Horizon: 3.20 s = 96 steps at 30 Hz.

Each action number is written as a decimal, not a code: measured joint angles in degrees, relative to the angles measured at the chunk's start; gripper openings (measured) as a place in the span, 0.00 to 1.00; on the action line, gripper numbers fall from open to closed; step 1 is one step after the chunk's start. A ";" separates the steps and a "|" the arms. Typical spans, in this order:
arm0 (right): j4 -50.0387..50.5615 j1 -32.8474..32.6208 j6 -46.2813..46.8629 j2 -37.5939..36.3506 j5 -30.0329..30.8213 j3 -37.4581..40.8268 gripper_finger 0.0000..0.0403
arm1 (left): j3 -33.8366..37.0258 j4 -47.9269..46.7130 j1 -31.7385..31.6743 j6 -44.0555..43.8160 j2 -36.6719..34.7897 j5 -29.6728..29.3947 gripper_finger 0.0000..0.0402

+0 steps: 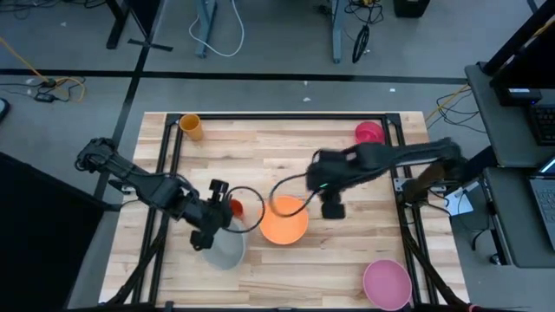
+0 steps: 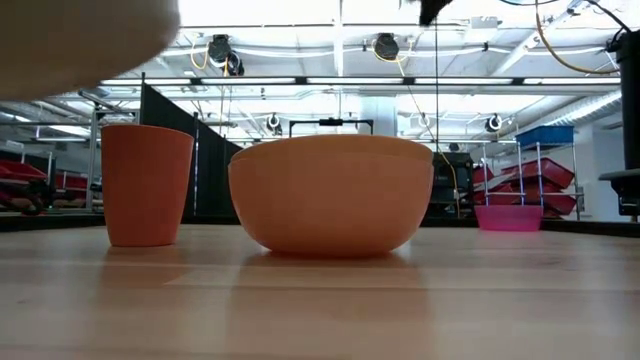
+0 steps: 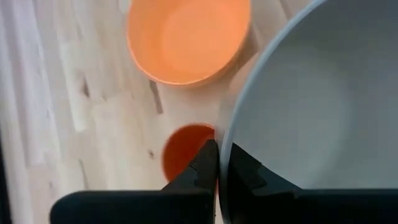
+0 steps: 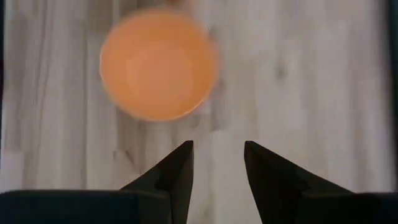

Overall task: Nest bowls inside each other
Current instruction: Stack the gray bowl on top of the orange bowl

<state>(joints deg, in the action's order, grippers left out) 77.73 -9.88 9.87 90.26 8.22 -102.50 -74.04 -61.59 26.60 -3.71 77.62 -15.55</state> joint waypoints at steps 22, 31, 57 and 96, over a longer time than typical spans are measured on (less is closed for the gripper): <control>-0.84 -18.99 28.10 -22.81 2.25 24.36 0.32 | -5.00 17.37 -22.20 26.50 0.79 14.28 0.00; -7.64 -25.89 35.76 -24.30 2.70 34.89 0.32 | -11.97 19.38 -26.01 31.50 13.75 23.58 0.00; -9.86 -41.74 49.92 -24.16 14.61 37.35 0.32 | -20.76 15.29 -27.55 32.78 30.97 26.99 0.10; -10.51 -41.74 50.60 -22.60 14.33 37.33 0.32 | -17.79 20.58 -28.88 29.60 33.16 25.59 0.12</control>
<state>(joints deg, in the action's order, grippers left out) 67.22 -51.62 60.47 67.66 22.55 -65.17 -91.83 -41.01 -2.28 25.88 110.79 10.04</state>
